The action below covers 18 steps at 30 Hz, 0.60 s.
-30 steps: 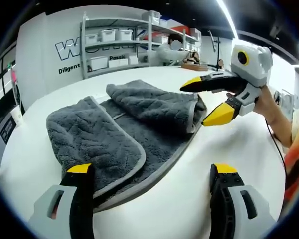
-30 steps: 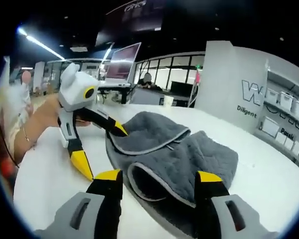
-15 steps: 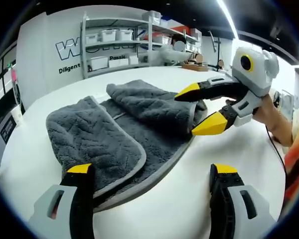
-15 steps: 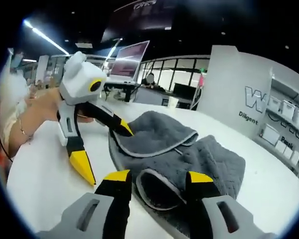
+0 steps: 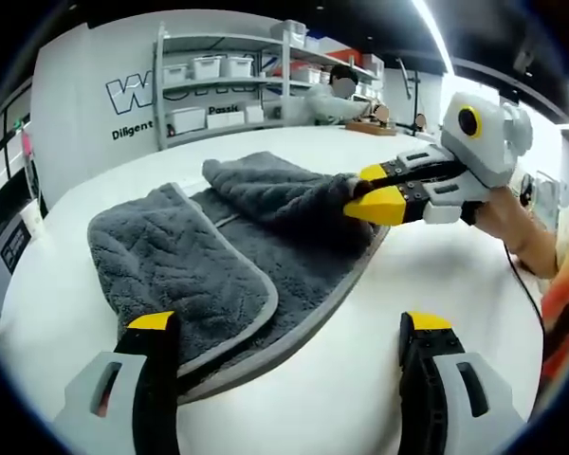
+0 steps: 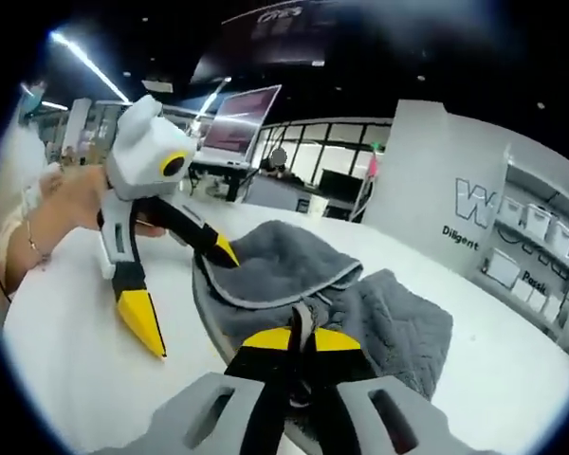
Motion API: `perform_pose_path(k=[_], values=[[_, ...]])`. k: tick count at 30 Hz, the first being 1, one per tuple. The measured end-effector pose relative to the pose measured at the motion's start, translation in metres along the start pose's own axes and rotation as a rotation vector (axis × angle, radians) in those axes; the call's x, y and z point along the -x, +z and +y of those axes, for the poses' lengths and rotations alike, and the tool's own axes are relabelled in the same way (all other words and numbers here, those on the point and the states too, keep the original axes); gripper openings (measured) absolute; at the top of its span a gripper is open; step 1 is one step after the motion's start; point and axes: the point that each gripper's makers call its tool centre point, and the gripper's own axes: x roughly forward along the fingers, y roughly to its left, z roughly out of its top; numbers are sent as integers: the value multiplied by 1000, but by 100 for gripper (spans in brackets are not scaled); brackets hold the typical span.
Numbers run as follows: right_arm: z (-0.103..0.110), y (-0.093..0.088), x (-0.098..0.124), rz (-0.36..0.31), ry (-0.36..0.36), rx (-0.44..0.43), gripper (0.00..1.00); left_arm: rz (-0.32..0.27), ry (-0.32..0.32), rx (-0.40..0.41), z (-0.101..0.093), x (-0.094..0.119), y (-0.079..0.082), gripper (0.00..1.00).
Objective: Open the folded towel by lifting each exposed corner and separating the folded layers until the towel lies flat within the target outline without major curled edges
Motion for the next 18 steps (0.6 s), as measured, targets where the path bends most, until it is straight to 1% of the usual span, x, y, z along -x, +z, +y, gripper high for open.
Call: perform_pose_path(k=[3, 7, 9, 10, 12, 15, 17, 18], values=[[-5, 3, 3, -15, -17, -13, 0, 0, 1, 0, 0, 0, 0, 94], [-20, 6, 12, -28, -59, -30, 0, 3, 3, -1, 0, -1, -1, 94], [-31, 9, 18, -48, -95, -42, 0, 3, 4, 0, 1, -2, -1, 94], [-33, 10, 20, -50, -101, -45, 0, 3, 4, 0, 1, -2, -1, 94], [-46, 12, 26, -65, -143, -66, 0, 3, 5, 1, 1, -2, -1, 94], [-61, 11, 33, -74, -185, -95, 0, 3, 5, 2, 1, -2, -1, 94], [-66, 10, 35, -77, -203, -107, 0, 3, 5, 1, 1, -2, -1, 94], [-73, 9, 39, -79, -228, -124, 0, 3, 5, 1, 1, -2, -1, 94]])
